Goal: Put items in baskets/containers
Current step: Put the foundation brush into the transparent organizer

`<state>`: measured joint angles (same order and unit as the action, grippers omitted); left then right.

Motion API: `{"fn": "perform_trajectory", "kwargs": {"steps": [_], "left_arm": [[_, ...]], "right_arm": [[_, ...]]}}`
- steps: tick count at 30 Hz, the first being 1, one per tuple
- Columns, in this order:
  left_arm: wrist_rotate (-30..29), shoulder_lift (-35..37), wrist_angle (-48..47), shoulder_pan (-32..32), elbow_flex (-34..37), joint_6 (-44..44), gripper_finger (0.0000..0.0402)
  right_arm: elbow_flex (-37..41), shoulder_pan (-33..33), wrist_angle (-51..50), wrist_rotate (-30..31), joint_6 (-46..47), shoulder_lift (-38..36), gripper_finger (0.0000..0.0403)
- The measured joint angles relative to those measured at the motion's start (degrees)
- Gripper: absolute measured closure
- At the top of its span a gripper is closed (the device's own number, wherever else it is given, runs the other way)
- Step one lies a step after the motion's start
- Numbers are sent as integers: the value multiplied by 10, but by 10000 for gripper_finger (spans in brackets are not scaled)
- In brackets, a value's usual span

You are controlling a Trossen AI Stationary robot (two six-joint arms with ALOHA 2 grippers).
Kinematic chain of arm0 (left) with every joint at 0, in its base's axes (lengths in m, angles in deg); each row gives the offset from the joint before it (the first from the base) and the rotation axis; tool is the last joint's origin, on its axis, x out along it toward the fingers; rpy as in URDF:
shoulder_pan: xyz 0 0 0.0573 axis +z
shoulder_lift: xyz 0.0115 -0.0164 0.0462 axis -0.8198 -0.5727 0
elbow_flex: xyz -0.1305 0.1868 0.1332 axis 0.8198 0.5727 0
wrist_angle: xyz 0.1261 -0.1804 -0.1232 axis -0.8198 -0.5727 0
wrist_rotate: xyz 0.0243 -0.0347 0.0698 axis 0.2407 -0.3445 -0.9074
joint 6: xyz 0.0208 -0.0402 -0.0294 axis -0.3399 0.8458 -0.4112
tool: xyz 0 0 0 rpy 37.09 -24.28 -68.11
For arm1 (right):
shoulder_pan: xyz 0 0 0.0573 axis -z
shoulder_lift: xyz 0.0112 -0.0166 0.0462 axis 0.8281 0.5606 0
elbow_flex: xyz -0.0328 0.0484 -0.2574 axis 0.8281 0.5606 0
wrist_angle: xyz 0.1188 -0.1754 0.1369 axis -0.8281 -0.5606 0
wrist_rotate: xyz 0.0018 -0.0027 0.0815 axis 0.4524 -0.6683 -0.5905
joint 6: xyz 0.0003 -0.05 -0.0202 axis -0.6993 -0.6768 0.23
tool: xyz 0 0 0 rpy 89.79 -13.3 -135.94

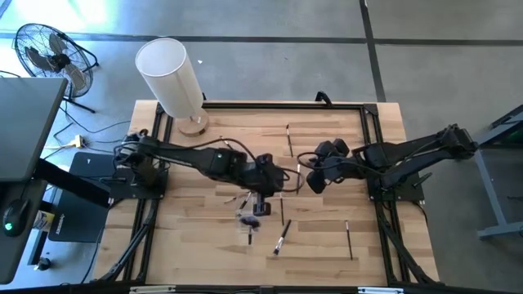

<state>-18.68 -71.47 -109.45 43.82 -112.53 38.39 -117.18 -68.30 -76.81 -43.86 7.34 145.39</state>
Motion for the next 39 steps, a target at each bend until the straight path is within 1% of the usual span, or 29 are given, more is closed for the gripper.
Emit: {"fn": "perform_trajectory", "kwargs": {"steps": [3,5,8,12,15,18,20,22,28,34,39], "left_arm": [[11,54,7,11,53,-9,401],[23,104,25,21,112,-13,401],[36,172,73,37,215,-6,401],[39,282,122,54,345,27,401],[30,363,112,66,417,50,401],[2,434,98,76,469,55,401],[-11,477,88,77,488,55,401],[-20,511,59,77,504,55,401],[-28,572,-5,75,531,55,401],[-28,611,-36,75,545,51,401],[-27,629,-38,75,561,51,401]], "right_arm": [[0,18,3,-7,22,18,363],[0,37,18,-19,31,37,380],[0,74,56,-60,32,74,399],[0,131,67,-125,91,136,395],[0,170,59,-170,129,184,400],[0,202,59,-211,164,225,399],[-1,220,59,-230,196,246,394],[-1,233,59,-237,218,260,386],[-2,256,56,-239,237,282,345],[-2,263,73,-253,248,305,314],[-2,263,79,-256,247,337,312]]}}
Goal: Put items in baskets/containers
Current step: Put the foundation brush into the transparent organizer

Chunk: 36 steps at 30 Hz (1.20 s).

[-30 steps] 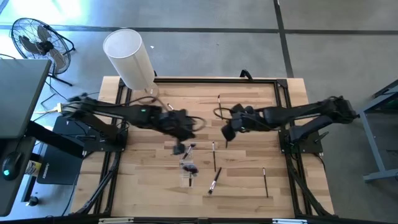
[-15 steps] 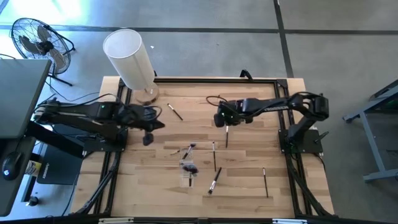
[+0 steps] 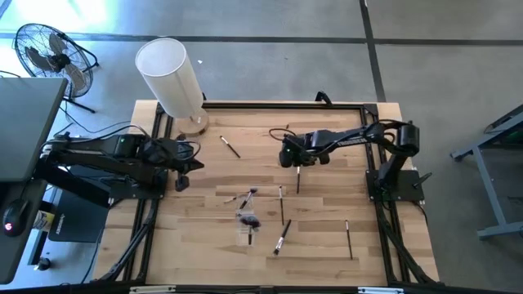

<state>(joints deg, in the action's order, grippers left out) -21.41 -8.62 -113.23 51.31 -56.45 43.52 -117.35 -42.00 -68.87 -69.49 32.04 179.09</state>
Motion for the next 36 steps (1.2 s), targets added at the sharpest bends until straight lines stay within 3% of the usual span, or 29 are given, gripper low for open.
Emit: {"fn": "perform_trajectory", "kwargs": {"steps": [6,9,11,15,20,27,32,36], "left_arm": [[4,9,2,0,4,0,401],[13,9,2,0,4,0,401],[15,9,2,0,4,0,401],[15,8,2,0,4,3,401],[12,0,3,0,3,9,401],[11,-18,3,0,3,52,401],[11,-34,19,0,3,128,401],[13,-38,22,0,3,145,401]], "right_arm": [[-3,0,2,5,-2,42,330],[-2,-2,-4,7,-24,46,367],[-2,-5,-4,15,-60,43,392],[-1,-11,-4,11,-169,40,391],[-1,-15,-13,-19,-241,28,399],[2,-59,-29,-40,-296,-70,401],[3,-119,-21,25,-298,-161,402],[2,-172,73,102,-341,-217,402]]}}
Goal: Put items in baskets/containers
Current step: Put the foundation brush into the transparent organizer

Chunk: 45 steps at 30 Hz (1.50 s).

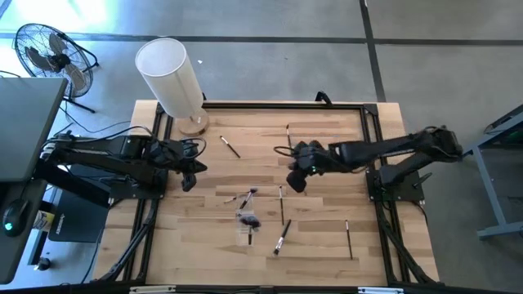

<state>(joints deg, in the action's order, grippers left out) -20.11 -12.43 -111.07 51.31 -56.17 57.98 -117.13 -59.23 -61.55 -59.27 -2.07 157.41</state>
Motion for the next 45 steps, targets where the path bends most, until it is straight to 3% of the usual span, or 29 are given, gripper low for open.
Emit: {"fn": "perform_trajectory", "kwargs": {"steps": [5,11,14,21,29,36,45], "left_arm": [[0,-10,-1,0,0,0,401],[0,-23,0,0,0,0,401],[-1,-29,-4,0,1,-4,400],[-43,-40,-6,0,1,-6,400],[-85,-60,0,0,-1,-24,400],[-131,-72,-2,0,1,-41,400],[-135,-78,-3,0,0,-42,398]], "right_arm": [[-1,-32,227,23,-113,21,402],[-1,-27,531,-9,-219,132,403],[-1,-23,614,-28,-234,187,403],[-1,-23,687,-33,-236,266,402],[-1,-23,671,-34,-202,282,397],[-1,-23,651,-56,-195,283,360],[-1,-23,646,-77,-172,281,295]]}}
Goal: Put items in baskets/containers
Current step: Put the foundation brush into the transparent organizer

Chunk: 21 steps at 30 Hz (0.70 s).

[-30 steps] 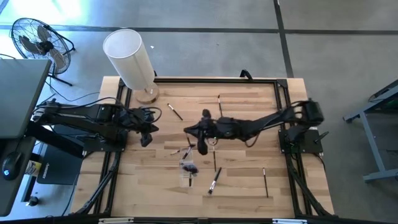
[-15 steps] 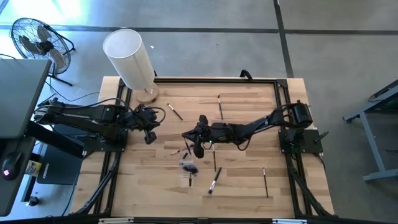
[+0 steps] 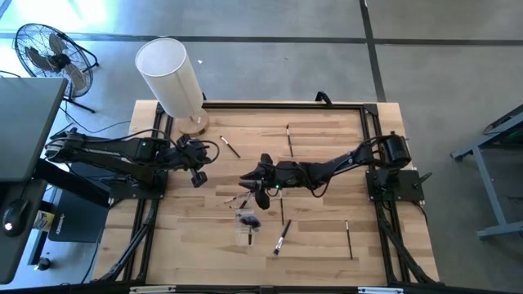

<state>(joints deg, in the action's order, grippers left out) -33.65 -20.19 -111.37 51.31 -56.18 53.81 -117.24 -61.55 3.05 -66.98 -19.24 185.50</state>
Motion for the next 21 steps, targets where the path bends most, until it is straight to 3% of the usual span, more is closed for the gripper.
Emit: {"fn": "perform_trajectory", "kwargs": {"steps": [5,10,15,21], "left_arm": [[0,-15,2,0,0,1,349],[-9,-41,35,0,0,8,279],[-7,-69,120,0,0,16,250],[-71,-127,166,17,-6,208,248]], "right_arm": [[-1,2,-85,0,3,-55,280],[-2,13,-350,23,90,-159,284],[-1,15,-576,94,106,-257,295],[-1,24,-754,214,99,-333,304]]}}
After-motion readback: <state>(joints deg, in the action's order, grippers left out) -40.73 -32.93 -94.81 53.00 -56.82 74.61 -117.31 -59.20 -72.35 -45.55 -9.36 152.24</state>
